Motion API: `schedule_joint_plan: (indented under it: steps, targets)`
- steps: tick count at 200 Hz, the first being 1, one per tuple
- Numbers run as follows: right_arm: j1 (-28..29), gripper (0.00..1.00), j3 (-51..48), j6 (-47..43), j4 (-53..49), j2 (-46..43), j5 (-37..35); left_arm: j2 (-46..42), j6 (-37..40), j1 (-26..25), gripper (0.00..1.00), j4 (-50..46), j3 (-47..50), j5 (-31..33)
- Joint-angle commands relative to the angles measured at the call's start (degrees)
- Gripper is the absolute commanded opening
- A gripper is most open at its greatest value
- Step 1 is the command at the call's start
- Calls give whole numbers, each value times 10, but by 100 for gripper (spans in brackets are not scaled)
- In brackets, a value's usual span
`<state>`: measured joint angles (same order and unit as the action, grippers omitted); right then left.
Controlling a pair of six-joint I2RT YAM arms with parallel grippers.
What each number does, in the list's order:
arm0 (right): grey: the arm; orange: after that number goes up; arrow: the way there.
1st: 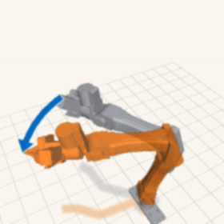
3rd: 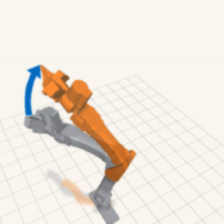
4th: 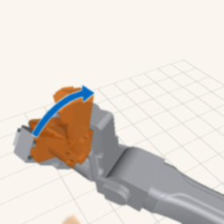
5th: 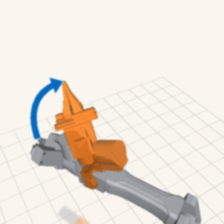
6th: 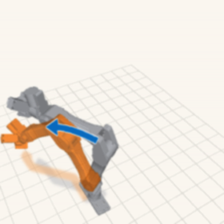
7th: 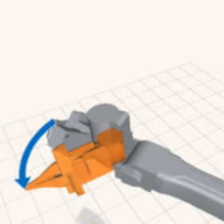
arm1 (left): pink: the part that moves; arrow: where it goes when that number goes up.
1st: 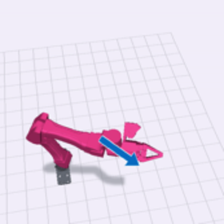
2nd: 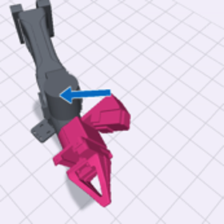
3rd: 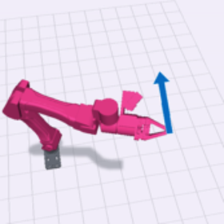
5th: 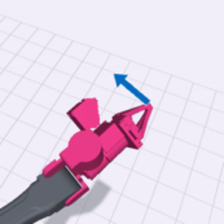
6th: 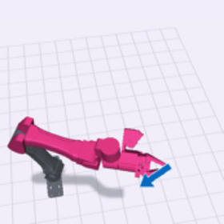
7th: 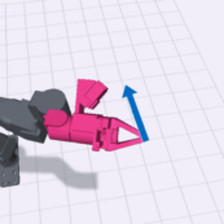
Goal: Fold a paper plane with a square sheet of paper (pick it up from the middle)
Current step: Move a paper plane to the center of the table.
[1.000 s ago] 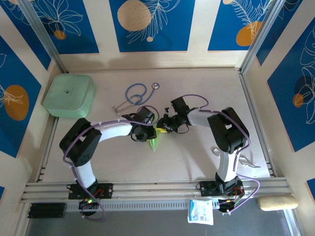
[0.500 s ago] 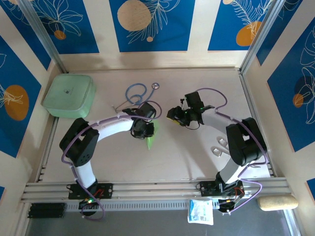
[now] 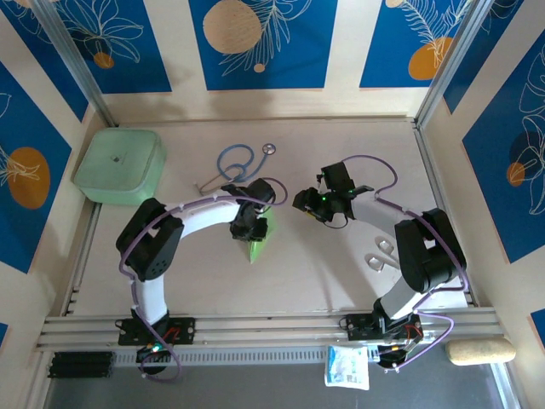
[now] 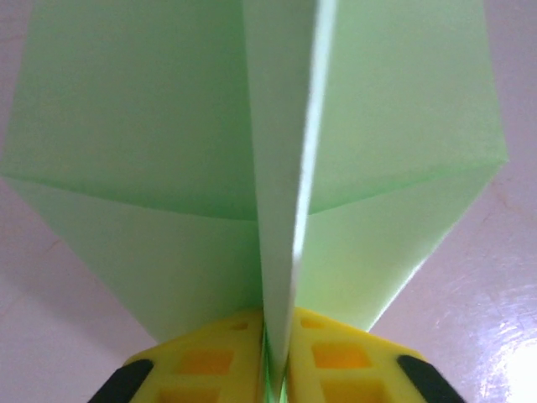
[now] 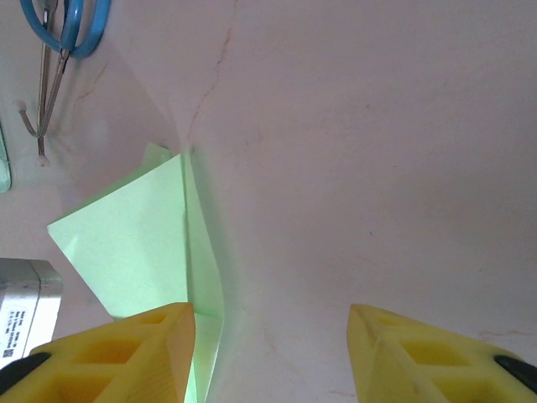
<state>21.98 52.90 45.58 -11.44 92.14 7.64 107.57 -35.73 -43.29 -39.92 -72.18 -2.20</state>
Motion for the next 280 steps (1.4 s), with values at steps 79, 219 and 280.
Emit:
schedule_joint_plan:
  steps: [79, 219, 280]
  targets:
    - [-3, 51, -2, -1, -11, 0, 10, 36, -19, -16, 19, -22, -22, 16]
    - [-40, 65, -13, -72, -32, -88, -63, 71, 10, 4, 4, -16, -178, 103]
    - [-92, 72, -31, -105, -29, -126, -43, 205, 20, 28, 5, -70, -339, 92]
